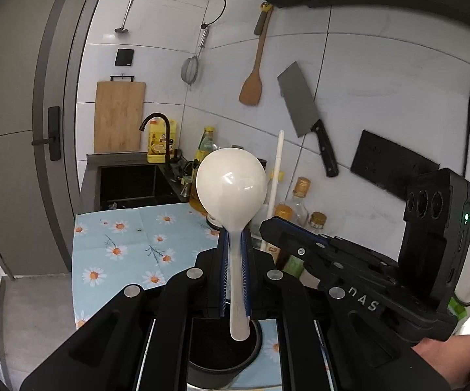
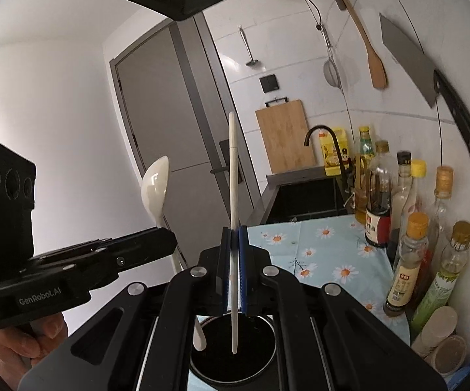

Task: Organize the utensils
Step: 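Lower the cream spoon into the black holder and open the left gripper, then withdraw the left gripper from the holder and move it back over the utensils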

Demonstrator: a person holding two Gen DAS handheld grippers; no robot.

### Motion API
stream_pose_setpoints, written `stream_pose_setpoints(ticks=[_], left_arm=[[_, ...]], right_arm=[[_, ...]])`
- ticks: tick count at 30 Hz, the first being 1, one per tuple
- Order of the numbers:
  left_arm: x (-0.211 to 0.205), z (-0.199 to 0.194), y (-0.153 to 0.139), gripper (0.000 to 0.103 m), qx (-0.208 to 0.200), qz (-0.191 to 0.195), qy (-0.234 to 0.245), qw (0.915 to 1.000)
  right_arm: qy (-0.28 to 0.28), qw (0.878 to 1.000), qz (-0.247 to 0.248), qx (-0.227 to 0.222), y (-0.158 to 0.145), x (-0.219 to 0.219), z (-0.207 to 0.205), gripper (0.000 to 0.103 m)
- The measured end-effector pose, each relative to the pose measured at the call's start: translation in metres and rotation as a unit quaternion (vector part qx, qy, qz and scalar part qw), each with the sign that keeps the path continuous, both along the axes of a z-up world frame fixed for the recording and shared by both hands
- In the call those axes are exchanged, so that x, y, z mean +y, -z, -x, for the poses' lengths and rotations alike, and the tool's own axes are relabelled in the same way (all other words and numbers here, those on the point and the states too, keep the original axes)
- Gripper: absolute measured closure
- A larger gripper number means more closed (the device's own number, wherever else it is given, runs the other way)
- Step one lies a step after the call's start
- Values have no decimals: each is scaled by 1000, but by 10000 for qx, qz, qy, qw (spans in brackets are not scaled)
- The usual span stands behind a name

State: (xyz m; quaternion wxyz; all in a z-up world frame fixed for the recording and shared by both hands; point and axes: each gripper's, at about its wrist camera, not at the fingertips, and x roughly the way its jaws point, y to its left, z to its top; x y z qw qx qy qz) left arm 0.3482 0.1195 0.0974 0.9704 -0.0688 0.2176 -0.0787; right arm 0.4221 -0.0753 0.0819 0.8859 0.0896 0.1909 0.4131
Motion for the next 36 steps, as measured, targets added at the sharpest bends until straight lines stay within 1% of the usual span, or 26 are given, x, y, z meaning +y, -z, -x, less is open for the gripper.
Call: stream_pose_setpoints(ticks=[3,5,7,11,14,16,17,20,23,26,34,36], left_arm=[[3,-8,14,96,108,9,-10,9999],[4,-11,23,96,163,-70,-57,9998],[5,-17,32,96,294,-79,-79,9995],[8,-19,48,96,420,-24,-133,9990],[10,-18,61,96,549,37,-181,9983],[14,-18,69,95,655,140,-264,9974],[16,-18,72,95,720,213,-259,9968],[17,-15,76,94,803,256,-271,9961],[15,-10,77,94,856,236,-274,9957],[15,-6,76,87,884,261,-355,9951],[9,3,74,86,957,214,-409,9943],[7,6,71,86,943,207,-418,9945]], right_arm=[[-20,9999,27,150,13,4,-10,97],[-69,9997,0,251,20,5,-12,97],[-110,9994,25,325,25,8,-14,97],[-185,9986,112,477,36,13,-14,97],[-243,9981,260,501,44,19,-11,97],[-167,9973,471,541,50,23,-8,97],[-153,9971,476,577,51,23,-8,96],[-120,9967,457,655,53,20,-6,85],[-87,9964,359,758,52,15,-6,85],[-79,9963,282,807,49,10,-5,85],[-130,9967,242,764,40,-3,9,85],[-131,9967,249,759,38,-6,11,80]])
